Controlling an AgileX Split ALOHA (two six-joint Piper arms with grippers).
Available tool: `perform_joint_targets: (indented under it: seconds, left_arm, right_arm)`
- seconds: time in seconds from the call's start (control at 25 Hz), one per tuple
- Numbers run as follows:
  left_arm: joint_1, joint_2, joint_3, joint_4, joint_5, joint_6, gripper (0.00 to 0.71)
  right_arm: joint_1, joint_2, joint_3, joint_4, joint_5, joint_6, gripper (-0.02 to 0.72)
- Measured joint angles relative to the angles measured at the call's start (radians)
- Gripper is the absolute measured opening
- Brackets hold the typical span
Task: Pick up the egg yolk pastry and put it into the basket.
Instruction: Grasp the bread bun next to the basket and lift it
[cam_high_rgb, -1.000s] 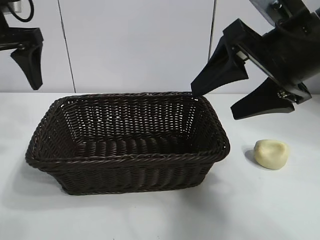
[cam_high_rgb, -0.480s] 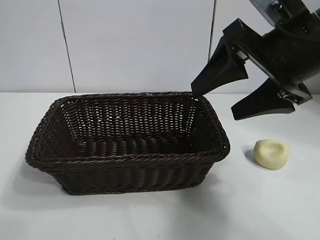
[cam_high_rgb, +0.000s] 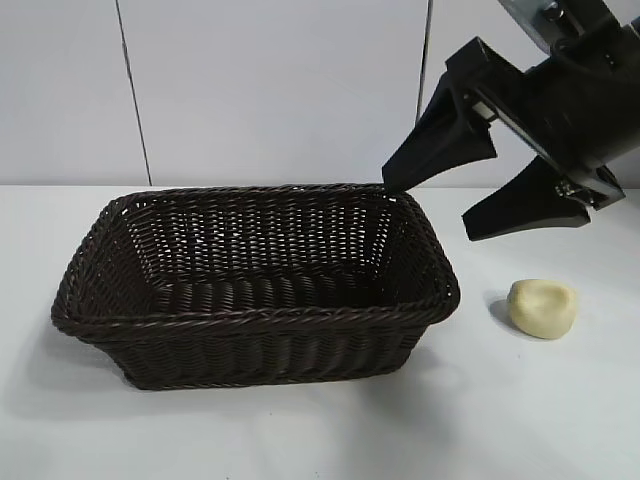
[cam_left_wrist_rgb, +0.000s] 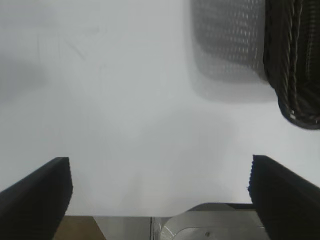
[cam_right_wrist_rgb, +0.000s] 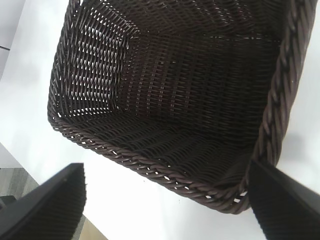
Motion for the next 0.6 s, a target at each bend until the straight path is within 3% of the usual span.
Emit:
perform_joint_targets:
  seconds: [0.32,0.6]
  left_arm:
    - [0.0,-0.377,0.3,0.0,-0.12,0.013,0.689]
    - [0.0,-0.637,0.497,0.025,-0.122,0.009,0.688]
  right_arm:
    - [0.0,0.0,0.0,0.0,0.002,0.0,0.631]
    - [0.0,0.0,0.0,-0.001,0.013,0.003,0.631]
